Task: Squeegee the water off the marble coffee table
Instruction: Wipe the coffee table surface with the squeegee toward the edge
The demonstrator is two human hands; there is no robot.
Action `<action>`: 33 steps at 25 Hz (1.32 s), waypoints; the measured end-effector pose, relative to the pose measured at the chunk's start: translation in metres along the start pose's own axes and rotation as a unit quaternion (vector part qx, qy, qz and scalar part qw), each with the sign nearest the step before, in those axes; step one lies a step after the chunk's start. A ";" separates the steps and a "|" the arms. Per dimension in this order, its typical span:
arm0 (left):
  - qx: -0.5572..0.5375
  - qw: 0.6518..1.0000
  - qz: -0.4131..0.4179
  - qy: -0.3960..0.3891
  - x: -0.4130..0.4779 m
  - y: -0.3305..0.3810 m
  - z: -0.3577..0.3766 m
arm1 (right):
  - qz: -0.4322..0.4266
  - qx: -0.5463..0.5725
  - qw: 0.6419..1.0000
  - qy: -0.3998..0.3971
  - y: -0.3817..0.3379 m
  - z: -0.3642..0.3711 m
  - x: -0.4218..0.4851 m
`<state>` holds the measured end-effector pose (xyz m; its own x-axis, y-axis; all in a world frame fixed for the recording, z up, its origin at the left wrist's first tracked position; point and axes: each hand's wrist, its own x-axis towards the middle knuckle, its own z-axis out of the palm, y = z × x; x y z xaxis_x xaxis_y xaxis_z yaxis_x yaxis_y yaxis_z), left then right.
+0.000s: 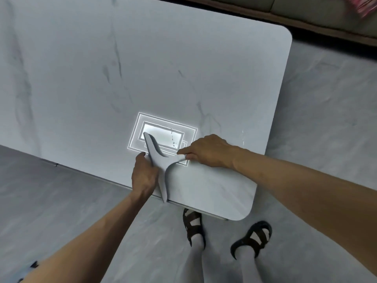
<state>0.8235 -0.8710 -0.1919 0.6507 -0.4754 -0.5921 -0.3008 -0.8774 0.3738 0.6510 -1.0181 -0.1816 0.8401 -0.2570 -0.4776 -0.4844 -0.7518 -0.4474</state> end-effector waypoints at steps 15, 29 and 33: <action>0.261 0.942 0.175 -0.115 -0.098 0.120 0.135 | 0.245 0.017 0.961 0.123 0.166 -0.003 -0.209; 0.319 0.908 0.240 -0.125 -0.106 0.141 0.126 | 0.335 -0.039 0.930 0.148 0.215 -0.021 -0.290; 0.192 0.956 0.183 -0.124 -0.090 0.118 0.121 | 0.325 -0.050 0.926 0.185 0.198 -0.028 -0.289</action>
<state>0.6449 -0.9399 -0.1807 0.2815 -0.7145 -0.6405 -0.7412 -0.5859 0.3278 0.3191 -1.1099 -0.1115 0.4147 -0.8512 -0.3216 -0.9074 -0.4132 -0.0763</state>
